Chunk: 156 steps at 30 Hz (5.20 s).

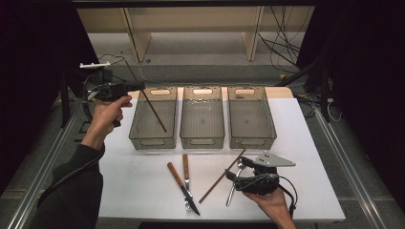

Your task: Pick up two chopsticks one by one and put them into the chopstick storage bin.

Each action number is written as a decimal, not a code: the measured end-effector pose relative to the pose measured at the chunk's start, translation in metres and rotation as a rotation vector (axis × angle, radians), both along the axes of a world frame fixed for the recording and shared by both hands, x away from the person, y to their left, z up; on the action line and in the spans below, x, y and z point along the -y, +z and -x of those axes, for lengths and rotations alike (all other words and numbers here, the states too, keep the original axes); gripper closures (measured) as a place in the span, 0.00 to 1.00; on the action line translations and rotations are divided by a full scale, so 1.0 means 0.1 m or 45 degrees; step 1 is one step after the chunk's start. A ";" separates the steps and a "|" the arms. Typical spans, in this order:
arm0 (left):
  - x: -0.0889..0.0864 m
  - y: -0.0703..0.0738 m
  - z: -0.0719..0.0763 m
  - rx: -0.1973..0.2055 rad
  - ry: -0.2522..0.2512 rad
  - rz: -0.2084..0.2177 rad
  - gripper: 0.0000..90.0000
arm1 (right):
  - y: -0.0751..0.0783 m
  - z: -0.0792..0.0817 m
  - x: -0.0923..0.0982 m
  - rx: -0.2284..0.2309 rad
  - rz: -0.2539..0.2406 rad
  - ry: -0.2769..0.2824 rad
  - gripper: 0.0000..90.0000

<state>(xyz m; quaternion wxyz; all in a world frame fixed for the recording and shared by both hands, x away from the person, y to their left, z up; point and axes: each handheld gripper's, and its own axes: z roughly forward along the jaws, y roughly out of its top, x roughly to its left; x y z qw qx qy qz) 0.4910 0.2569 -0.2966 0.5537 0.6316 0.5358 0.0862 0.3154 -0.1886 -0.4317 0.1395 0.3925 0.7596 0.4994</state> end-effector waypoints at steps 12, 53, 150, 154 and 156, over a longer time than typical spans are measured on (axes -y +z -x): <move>0.08 -0.24 -0.34 -0.118 0.061 -0.048 0.95 | -0.02 0.02 0.03 -0.007 -0.003 0.002 0.26; 0.46 -0.72 -0.51 -0.307 0.025 -0.207 0.47 | -0.03 0.04 0.06 -0.011 -0.019 0.007 0.25; 2.52 -1.81 1.45 -0.122 -0.709 -0.895 0.72 | -0.12 0.10 0.52 0.014 -0.031 -0.150 0.26; 2.54 -1.82 1.46 -0.105 -0.697 -0.912 0.77 | -0.12 0.10 0.52 0.014 -0.031 -0.151 0.26; 2.55 -1.82 1.46 -0.098 -0.697 -0.916 0.78 | -0.12 0.10 0.52 0.013 -0.031 -0.152 0.26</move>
